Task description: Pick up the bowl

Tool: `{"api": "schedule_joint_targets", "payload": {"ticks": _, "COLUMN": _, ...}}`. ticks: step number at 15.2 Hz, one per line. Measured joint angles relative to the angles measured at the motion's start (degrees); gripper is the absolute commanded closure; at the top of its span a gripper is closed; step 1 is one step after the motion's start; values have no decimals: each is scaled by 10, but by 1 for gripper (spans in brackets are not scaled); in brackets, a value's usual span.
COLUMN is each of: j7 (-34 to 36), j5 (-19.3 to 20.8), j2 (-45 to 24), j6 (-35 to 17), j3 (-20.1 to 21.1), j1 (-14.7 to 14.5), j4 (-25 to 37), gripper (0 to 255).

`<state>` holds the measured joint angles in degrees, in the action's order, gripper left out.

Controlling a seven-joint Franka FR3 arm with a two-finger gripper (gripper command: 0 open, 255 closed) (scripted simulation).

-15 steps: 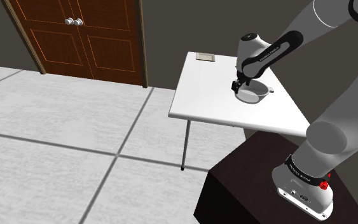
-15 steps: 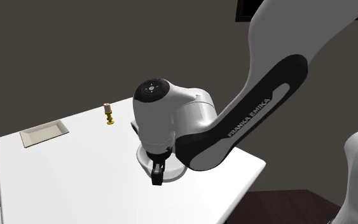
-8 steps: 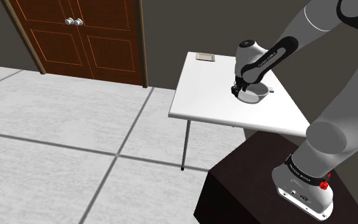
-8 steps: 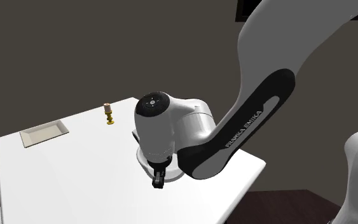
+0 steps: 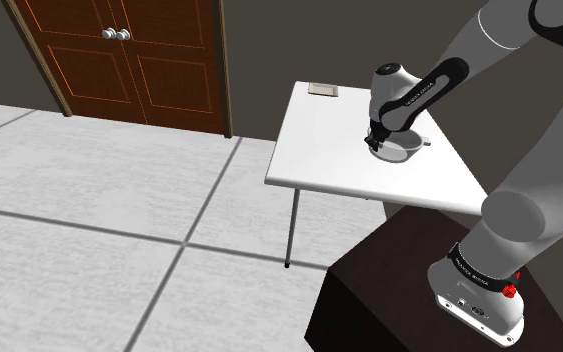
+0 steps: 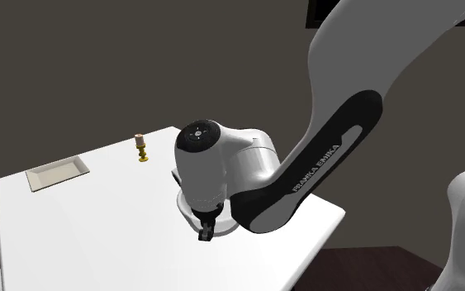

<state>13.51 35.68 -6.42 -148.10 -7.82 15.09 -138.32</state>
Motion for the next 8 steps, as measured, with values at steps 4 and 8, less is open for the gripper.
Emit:
{"api": "schedule_joint_targets", "payload": {"ticks": 4, "j7": -12, "j5": -10, "j2": 15, "j6": 14, "j3": 2, "j1": 0, "j4": -1, "gripper": 255}}
{"api": "schedule_joint_targets", "payload": {"ticks": 8, "j7": -32, "j5": -29, "j2": 39, "j6": 41, "j3": 6, "j1": -2, "j4": 5, "gripper": 255}}
